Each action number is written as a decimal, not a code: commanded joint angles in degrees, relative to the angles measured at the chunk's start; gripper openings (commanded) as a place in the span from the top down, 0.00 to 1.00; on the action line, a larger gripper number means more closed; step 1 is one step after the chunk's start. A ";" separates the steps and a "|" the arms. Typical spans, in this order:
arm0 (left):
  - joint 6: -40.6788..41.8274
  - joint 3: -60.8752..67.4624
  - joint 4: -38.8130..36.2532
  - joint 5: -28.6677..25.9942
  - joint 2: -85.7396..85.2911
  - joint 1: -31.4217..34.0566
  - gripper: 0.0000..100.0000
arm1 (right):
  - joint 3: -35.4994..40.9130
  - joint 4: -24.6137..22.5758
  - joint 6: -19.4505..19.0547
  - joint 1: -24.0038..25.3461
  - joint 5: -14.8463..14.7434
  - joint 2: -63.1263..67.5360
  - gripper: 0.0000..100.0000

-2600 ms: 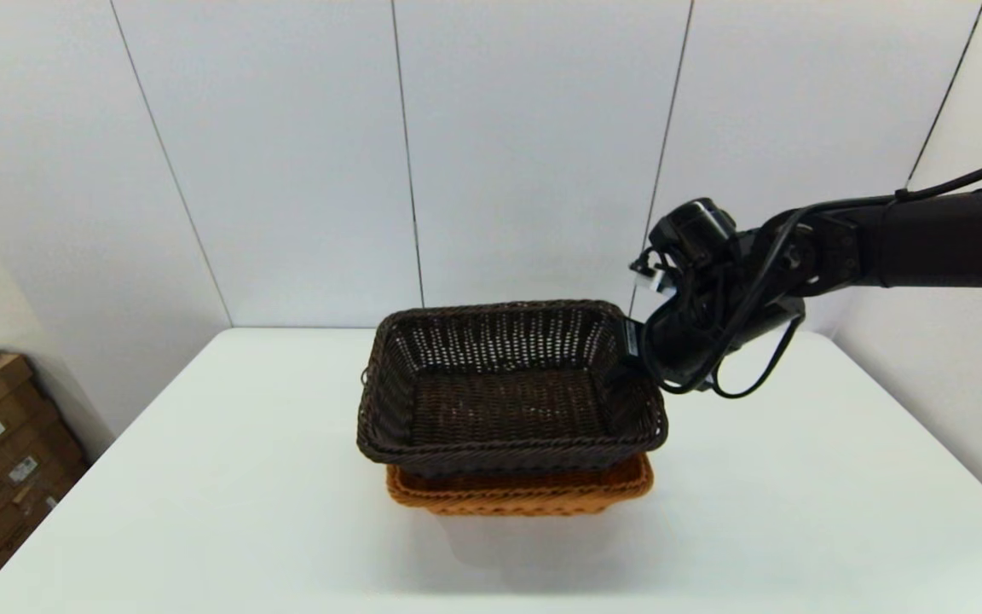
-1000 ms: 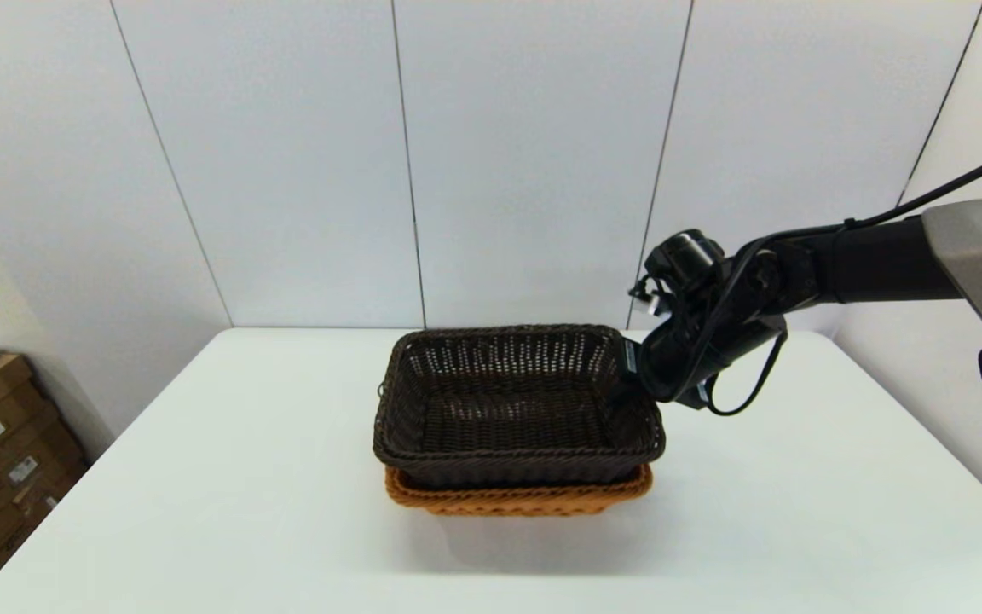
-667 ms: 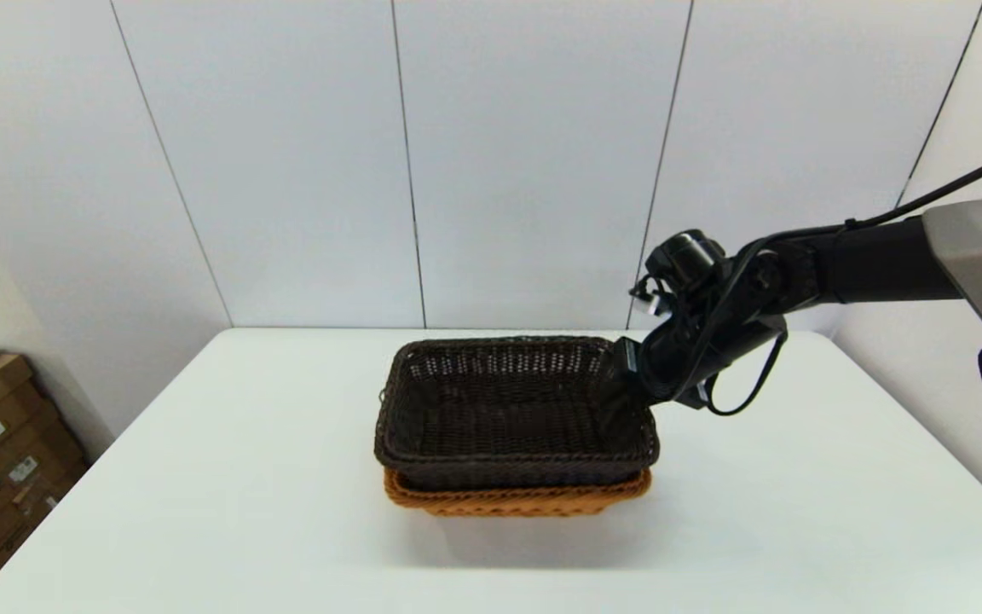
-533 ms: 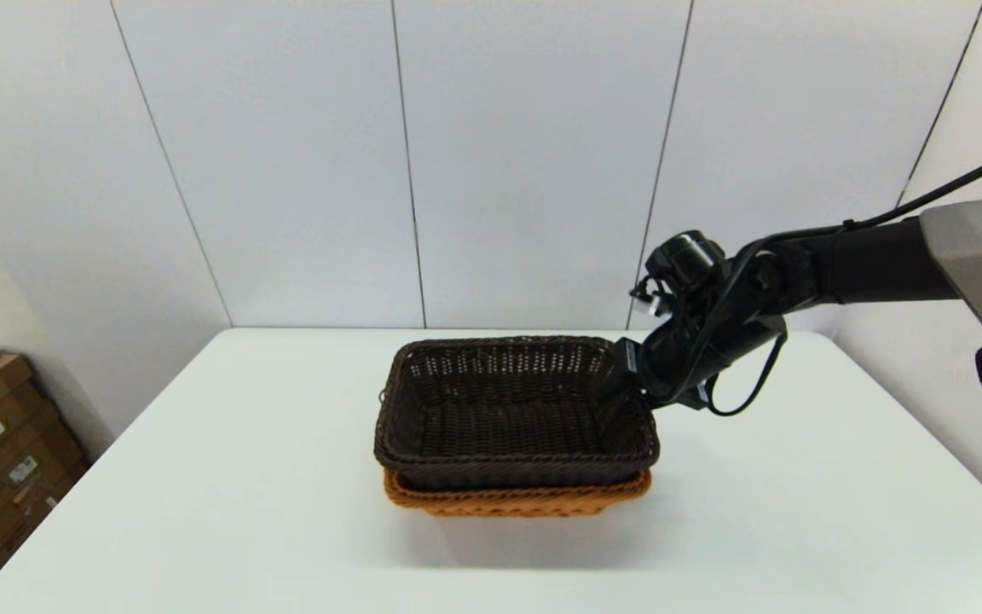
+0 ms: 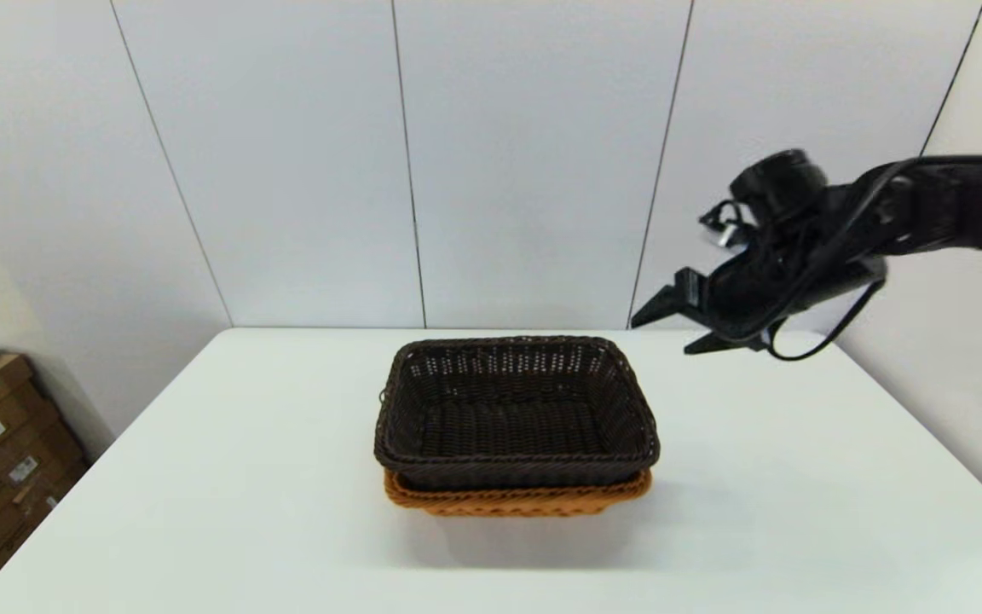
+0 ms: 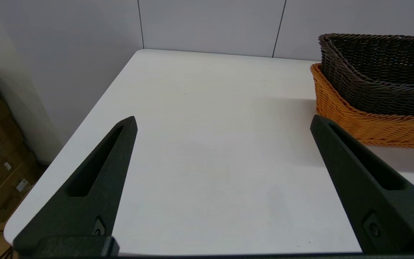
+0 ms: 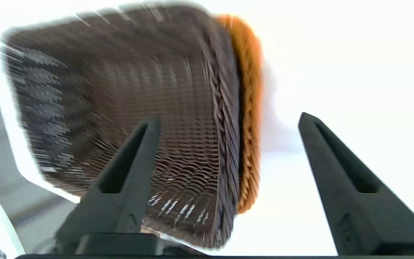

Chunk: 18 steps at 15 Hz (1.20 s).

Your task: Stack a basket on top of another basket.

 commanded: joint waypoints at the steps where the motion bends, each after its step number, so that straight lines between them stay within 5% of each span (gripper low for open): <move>1: -0.05 0.06 0.03 0.03 0.07 -0.06 0.00 | -0.43 1.97 -8.09 -7.90 -8.70 -21.46 0.00; 6: -0.05 0.06 0.03 0.03 0.07 -0.06 0.00 | 1.59 9.27 -16.18 -8.34 -26.63 -41.32 0.00; 10: -0.05 -0.02 0.03 0.03 0.07 0.03 0.00 | 12.13 16.38 -17.76 -8.34 -29.53 -62.51 0.00; 14: -0.05 0.06 0.03 0.03 0.07 0.03 0.00 | 34.20 16.21 -20.48 -8.51 -29.61 -83.95 0.00; 18: -0.05 0.06 0.03 0.03 0.07 0.03 0.00 | 45.45 15.33 -20.57 -10.44 -31.72 -96.17 0.00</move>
